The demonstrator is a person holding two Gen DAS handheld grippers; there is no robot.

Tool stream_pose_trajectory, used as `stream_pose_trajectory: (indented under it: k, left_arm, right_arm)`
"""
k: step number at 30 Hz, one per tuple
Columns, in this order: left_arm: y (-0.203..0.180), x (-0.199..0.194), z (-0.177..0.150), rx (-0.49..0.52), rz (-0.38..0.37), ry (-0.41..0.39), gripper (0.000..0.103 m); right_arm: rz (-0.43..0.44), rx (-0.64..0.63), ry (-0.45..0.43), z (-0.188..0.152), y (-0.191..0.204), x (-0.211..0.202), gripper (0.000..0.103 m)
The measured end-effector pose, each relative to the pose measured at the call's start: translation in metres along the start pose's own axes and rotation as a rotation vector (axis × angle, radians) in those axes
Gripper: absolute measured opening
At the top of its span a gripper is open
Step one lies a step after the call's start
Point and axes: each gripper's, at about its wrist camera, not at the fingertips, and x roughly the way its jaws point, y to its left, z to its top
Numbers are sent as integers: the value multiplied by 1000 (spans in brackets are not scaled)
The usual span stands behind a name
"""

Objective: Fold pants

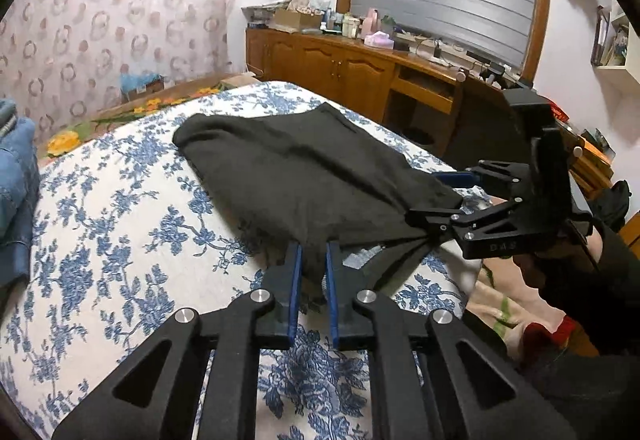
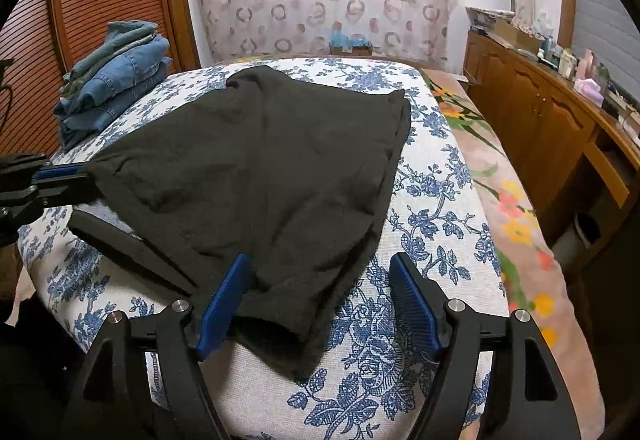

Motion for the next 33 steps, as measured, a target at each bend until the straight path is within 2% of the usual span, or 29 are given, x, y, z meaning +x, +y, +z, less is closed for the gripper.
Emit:
stream_pose_trajectory:
  k: [4, 9, 12, 14, 16, 20, 25, 29, 30, 32, 33]
  left_arm:
    - [-2, -5, -9, 9, -3, 24, 11]
    - [0, 8, -22, 10, 33, 100, 12]
    - [4, 10, -24, 1, 46, 116, 24]
    - [5, 6, -24, -3, 42, 105, 41]
    - [4, 0, -24, 1, 28, 85, 49]
    - [-1, 0, -24, 19, 9, 88, 49]
    - [-5, 16, -29, 39, -2, 150, 49]
    - [-5, 23, -29, 41, 14, 156, 49]
    - [-4, 23, -28, 42, 17, 147, 49]
    - [-4, 22, -25, 42, 43, 115, 33]
    - [-2, 21, -23, 41, 48, 100, 32]
  right_arm:
    - [25, 33, 9, 1, -6, -2, 76]
    - [30, 52, 12, -2, -6, -6, 76]
    - [27, 55, 15, -3, -6, -8, 76]
    - [25, 57, 17, -3, -7, -8, 76]
    - [26, 60, 19, -3, -7, -9, 75]
    - [25, 69, 14, -4, -7, -13, 75]
    - [40, 90, -26, -5, -8, -25, 74]
    - [54, 78, -22, -9, -2, -28, 58]
    - [59, 76, -16, -10, -1, -27, 50]
    - [78, 73, -2, -13, 0, -25, 37]
    - [85, 71, 3, -14, 1, -24, 28]
